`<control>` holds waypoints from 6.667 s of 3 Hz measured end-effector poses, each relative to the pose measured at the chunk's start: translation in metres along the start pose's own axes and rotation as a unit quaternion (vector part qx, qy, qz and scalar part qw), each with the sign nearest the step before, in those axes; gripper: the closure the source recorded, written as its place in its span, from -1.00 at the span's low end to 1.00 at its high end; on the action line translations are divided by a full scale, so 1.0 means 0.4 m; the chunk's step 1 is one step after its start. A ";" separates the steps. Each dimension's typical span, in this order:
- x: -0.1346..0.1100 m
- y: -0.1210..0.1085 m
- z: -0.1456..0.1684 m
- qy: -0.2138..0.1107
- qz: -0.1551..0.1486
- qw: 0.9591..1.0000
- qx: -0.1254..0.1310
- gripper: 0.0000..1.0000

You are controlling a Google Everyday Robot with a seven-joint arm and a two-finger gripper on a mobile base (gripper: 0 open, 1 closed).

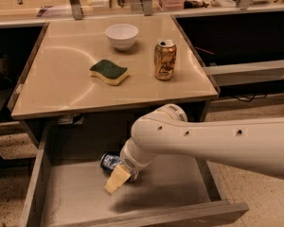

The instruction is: Pick pepsi can from top drawer and place on counter

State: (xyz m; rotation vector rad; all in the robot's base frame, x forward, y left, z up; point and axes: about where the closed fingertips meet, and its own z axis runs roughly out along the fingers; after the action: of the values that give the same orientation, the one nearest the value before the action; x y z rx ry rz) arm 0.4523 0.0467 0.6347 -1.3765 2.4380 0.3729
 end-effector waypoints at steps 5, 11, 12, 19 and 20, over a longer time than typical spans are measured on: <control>0.000 0.021 0.101 0.024 0.002 1.000 -0.013 -0.15; -0.267 0.217 -0.504 -0.049 -0.161 0.986 -0.004 1.00; -0.327 0.229 -0.548 -0.051 -0.185 0.981 0.000 1.00; -0.783 -0.024 -0.273 0.011 -0.165 0.985 -0.040 1.00; -0.795 -0.045 -0.226 0.019 -0.152 0.987 -0.048 1.00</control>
Offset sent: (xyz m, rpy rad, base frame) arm -0.0004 0.0243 -0.0444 -0.0283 0.0604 0.0118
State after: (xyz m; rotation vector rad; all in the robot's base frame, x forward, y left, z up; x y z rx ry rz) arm 0.6095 0.2516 0.8418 -1.7798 2.2135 0.3938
